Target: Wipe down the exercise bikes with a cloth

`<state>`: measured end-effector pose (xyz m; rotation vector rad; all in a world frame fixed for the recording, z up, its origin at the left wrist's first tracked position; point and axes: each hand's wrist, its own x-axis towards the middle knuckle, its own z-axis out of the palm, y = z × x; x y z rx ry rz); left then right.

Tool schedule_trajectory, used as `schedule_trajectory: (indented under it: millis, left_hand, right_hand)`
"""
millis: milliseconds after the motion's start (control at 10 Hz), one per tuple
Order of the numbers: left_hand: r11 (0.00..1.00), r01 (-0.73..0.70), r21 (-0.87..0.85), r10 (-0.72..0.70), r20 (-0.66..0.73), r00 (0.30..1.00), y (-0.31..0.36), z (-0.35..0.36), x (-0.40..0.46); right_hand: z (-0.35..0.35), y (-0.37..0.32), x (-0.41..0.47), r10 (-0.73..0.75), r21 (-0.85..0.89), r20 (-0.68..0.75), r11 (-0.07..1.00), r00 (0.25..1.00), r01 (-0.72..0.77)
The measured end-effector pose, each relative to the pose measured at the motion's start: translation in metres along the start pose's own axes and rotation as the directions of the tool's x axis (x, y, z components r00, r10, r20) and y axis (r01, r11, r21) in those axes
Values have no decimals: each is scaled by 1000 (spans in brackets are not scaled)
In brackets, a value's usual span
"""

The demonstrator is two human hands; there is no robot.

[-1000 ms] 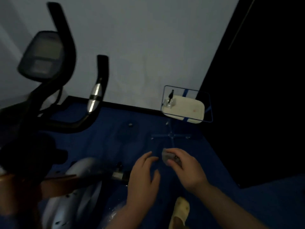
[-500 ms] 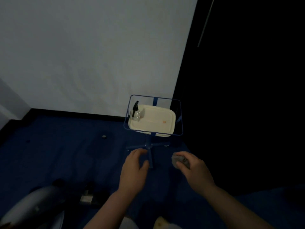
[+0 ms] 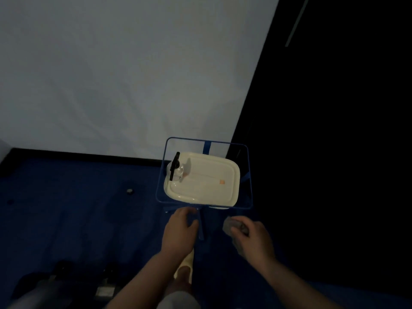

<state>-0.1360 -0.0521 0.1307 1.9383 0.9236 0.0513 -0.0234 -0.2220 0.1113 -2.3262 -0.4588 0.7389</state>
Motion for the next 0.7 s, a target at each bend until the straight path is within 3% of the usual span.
schedule_trajectory:
  millis: [100, 300, 500, 700]
  left_hand:
    - [998, 63, 8, -63, 9, 998, -4, -5, 48]
    - [988, 150, 35, -152, 70, 986, -12, -8, 118]
    - [980, 188, 58, -193, 106, 975, -28, 4, 164]
    - [976, 213, 37, -216, 151, 965, -31, 14, 175]
  right_hand:
    - [8, -14, 55, 42, 35, 4, 999, 999, -42]
    - [23, -28, 163, 28, -131, 74, 991, 997, -18]
    - [50, -18, 231, 79, -274, 37, 960, 996, -66]
    - [74, -5, 239, 230, -354, 259, 926, 938, -129]
